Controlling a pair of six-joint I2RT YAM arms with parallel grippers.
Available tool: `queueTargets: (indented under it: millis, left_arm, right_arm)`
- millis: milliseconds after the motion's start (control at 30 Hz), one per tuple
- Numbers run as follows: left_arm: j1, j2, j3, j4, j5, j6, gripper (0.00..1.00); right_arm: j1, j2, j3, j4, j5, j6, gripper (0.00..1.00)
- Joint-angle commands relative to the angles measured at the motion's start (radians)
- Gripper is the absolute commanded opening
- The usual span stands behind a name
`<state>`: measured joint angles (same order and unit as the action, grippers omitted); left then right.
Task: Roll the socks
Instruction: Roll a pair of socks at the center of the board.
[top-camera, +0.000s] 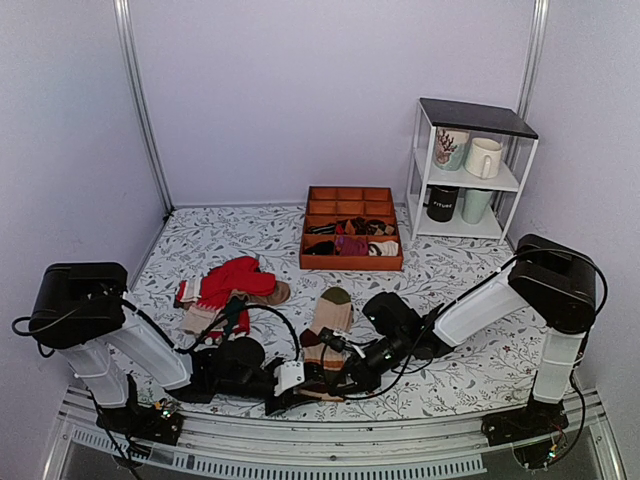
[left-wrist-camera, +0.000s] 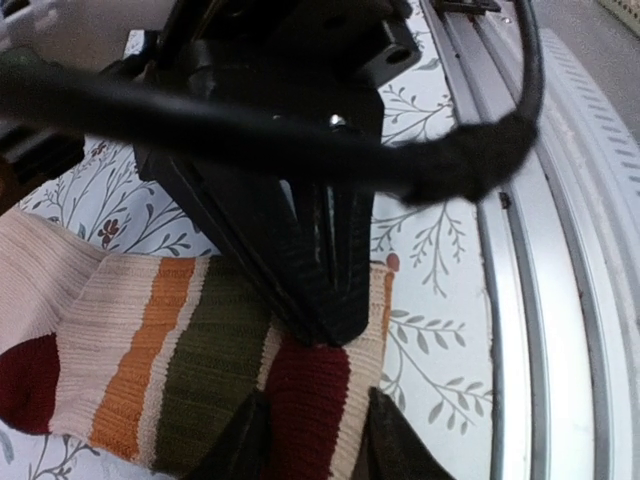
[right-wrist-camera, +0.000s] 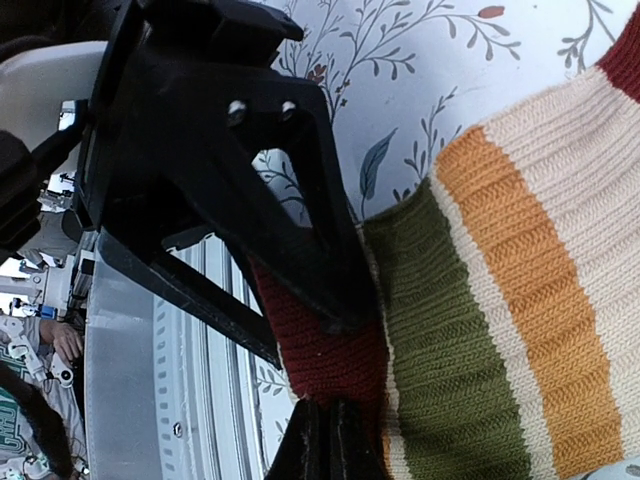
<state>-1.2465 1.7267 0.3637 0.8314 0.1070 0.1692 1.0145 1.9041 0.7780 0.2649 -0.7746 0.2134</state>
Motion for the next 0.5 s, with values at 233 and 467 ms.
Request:
queueTargets:
  millis: [233, 467]
  left_arm:
    - [-0.001, 0.018, 0.005, -0.047, 0.095, -0.084, 0.0]
    - [0.029, 0.012, 0.011, -0.223, 0.171, -0.375, 0.0]
  right_arm:
    - [0.009, 0.097, -0.06, -0.259, 0.101, 0.016, 0.05]
    - [0.008, -0.104, -0.081, -0.155, 0.21, -0.025, 0.24]
